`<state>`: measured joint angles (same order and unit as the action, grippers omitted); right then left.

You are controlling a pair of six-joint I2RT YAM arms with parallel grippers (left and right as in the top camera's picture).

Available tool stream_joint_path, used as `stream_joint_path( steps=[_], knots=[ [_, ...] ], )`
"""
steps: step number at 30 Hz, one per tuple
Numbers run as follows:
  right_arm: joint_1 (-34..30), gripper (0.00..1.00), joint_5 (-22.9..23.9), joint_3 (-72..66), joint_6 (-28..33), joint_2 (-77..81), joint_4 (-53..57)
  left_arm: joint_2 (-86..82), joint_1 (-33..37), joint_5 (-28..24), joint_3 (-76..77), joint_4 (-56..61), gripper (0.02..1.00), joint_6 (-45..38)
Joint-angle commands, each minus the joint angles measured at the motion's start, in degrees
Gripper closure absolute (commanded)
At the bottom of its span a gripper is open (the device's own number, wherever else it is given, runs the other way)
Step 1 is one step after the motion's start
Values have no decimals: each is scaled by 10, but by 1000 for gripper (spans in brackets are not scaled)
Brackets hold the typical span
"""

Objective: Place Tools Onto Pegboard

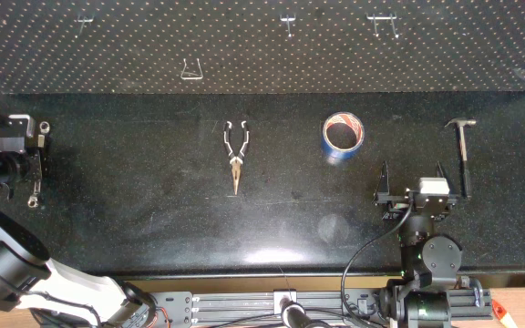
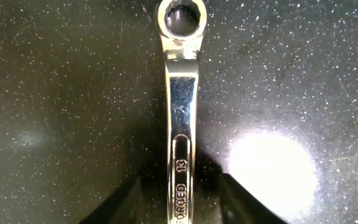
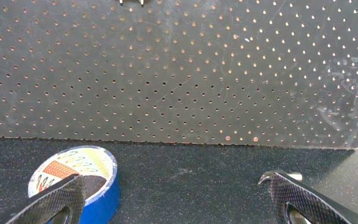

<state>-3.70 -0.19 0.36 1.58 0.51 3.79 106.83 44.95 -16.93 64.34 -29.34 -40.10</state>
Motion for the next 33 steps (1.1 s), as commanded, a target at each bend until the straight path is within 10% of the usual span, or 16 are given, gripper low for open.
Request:
stream_joint_path(
  steps=[1,33],
  knots=[
    [-2,47,-7,-1,-11,-5,3,25,0,16,3,-4,652,9],
    [-2,47,-7,-1,-11,-5,3,25,0,28,3,-4,825,29]
  ],
)
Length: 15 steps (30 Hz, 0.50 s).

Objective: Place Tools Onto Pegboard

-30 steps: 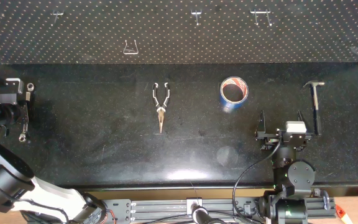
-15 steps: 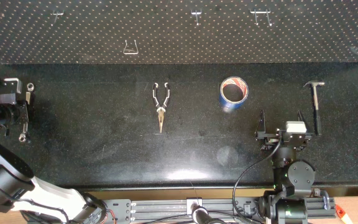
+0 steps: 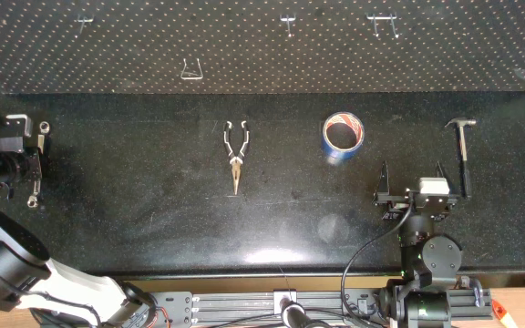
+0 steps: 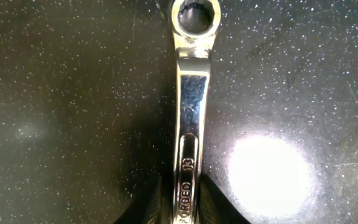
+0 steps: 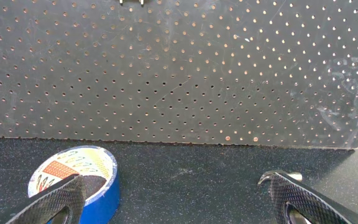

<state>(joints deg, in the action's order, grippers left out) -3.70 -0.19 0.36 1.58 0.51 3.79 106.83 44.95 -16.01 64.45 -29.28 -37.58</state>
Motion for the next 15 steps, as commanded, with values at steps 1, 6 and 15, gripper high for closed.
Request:
stream_joint_path(
  steps=[1,6,15],
  knots=[
    [-2,47,-7,-1,-11,-5,3,25,0,19,2,-5,822,3],
    [-2,47,-7,-1,-11,-5,3,25,0,19,2,-5,853,3],
    [-2,47,-7,-1,-11,-5,3,25,0,19,2,-9,873,3]
  ],
)
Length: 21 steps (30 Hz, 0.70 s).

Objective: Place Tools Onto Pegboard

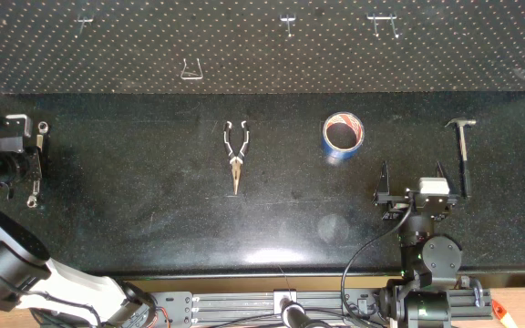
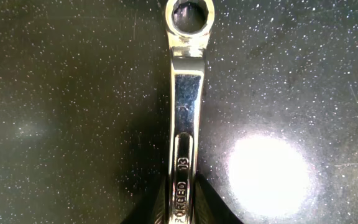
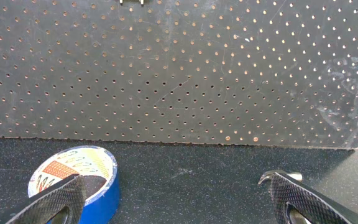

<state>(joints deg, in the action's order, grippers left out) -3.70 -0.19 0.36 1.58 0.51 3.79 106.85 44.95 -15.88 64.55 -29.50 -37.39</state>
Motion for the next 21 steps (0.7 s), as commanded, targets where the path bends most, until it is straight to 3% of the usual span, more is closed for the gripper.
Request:
stream_joint_path(
  steps=[1,21],
  knots=[
    [-2,47,-7,-1,-11,-5,3,24,0,18,1,-7,884,2],
    [-2,47,-7,-1,-11,-5,3,24,0,18,1,-7,925,12]
  ],
)
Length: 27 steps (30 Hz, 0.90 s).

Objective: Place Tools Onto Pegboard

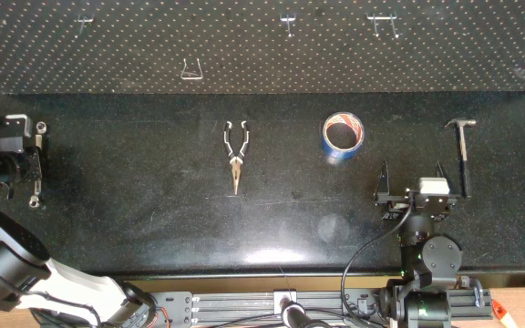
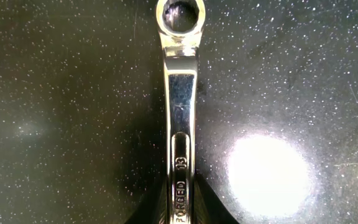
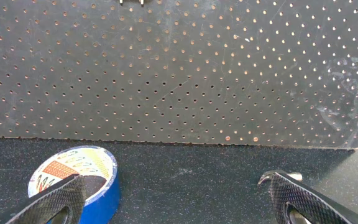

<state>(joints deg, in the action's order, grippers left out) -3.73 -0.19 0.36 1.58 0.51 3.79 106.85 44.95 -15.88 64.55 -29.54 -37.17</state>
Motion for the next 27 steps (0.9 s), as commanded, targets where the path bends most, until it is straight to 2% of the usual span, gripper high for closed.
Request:
stream_joint_path(
  steps=[1,12,13,16,19,27],
  knots=[
    [-2,47,-7,-1,-11,-5,3,24,0,18,1,-7,943,10],
    [-2,47,-7,-1,-11,-5,3,24,0,18,1,-10,954,10],
    [-2,47,-7,-1,-11,-5,3,24,0,18,1,-11,991,10],
    [-2,47,-7,-1,-11,-5,3,24,0,18,1,-17,989,10],
    [-2,47,-7,-1,-11,-5,3,20,-1,18,1,-27,991,42],
    [-2,47,-7,-1,-11,-5,3,-63,-5,21,1,-68,991,42]
  ],
)
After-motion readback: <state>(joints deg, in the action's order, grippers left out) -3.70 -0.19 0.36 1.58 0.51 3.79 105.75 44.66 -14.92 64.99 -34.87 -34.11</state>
